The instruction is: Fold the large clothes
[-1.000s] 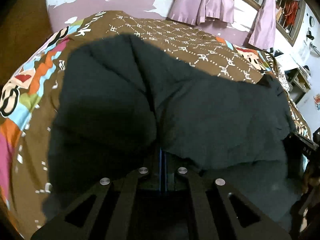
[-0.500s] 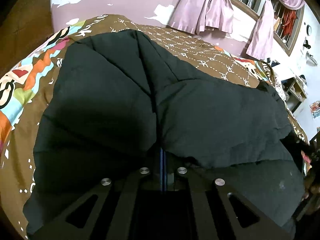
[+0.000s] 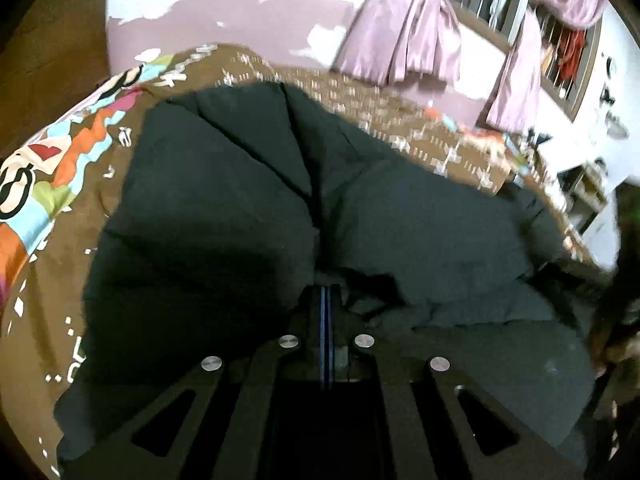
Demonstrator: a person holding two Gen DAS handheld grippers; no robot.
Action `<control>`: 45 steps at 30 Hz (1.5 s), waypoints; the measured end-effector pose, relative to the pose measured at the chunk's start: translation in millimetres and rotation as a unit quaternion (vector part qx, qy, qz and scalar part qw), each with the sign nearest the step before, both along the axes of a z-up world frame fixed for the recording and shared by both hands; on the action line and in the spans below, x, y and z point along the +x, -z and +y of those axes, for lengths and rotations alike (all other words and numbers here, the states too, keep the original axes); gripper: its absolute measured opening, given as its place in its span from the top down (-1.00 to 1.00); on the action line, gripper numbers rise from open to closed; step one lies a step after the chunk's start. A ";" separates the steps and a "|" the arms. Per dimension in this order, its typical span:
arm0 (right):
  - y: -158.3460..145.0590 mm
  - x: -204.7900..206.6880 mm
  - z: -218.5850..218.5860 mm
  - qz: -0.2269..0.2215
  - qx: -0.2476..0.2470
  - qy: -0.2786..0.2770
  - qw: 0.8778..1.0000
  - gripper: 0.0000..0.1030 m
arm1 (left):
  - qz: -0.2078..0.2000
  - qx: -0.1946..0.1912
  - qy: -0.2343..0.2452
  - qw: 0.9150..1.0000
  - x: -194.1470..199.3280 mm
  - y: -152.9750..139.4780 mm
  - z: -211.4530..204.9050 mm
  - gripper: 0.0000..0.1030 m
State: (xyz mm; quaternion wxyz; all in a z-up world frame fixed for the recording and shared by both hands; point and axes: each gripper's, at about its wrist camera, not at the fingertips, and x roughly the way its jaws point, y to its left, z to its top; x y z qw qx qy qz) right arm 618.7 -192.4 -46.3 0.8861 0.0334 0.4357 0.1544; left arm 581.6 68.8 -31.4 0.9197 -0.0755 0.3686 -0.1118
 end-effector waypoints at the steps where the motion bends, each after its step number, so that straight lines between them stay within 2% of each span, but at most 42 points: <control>1: 4.2 -1.0 -1.3 0.003 0.004 0.002 1.000 0.75 | -0.019 -0.014 -0.002 1.000 -7.0 -7.4 5.1 1.00; 4: 12.2 2.5 -6.9 0.013 0.018 0.007 1.000 0.76 | -0.073 -0.040 0.004 0.997 -18.1 -30.6 9.6 1.00; 7: 17.3 2.6 -10.6 0.019 0.032 0.017 0.999 0.76 | -0.083 -0.024 0.044 0.995 -8.9 -48.5 -10.2 1.00; 9: 18.6 2.0 -12.1 0.020 0.040 0.020 0.999 0.76 | -0.060 -0.011 0.086 0.994 4.5 -48.7 -31.5 1.00; 12: 19.7 1.1 -15.7 0.024 0.054 0.023 0.998 0.76 | 0.018 0.038 0.118 0.992 37.1 -27.6 -59.8 1.00; 14: 21.7 2.5 -16.7 0.030 0.059 0.023 0.998 0.76 | 0.050 0.050 0.112 0.991 53.0 -16.1 -65.5 1.00; 18: 33.5 11.2 -18.8 0.063 0.069 0.026 0.995 0.78 | 0.103 0.023 0.085 0.991 75.7 -1.9 -60.2 0.99; 21: 39.8 16.0 -18.0 0.085 0.068 0.029 0.994 0.80 | 0.124 0.033 0.076 0.989 82.5 5.5 -57.3 0.98; 25: 44.3 19.2 -6.7 0.094 0.028 0.030 0.995 0.81 | 0.115 0.099 0.071 0.986 82.2 13.8 -71.4 0.98; 28: 47.4 20.1 2.1 0.092 -0.006 0.030 0.995 0.81 | 0.108 0.131 0.066 0.983 81.1 26.1 -76.4 0.98; 31: 50.6 20.5 6.3 0.092 -0.024 0.031 0.995 0.81 | 0.103 0.131 0.061 0.984 81.2 35.5 -73.3 0.98; 36: 52.4 16.2 1.0 0.080 -0.008 0.036 0.996 0.81 | 0.093 0.121 0.061 0.986 76.3 39.8 -68.7 0.98; 41: 52.9 16.8 3.9 0.076 -0.013 0.037 0.996 0.81 | 0.088 0.121 0.061 0.987 75.8 39.0 -71.2 0.98; 45: 47.2 7.7 -0.5 0.053 0.003 0.038 0.998 0.80 | 0.064 0.080 0.066 0.993 67.7 35.4 -60.2 0.98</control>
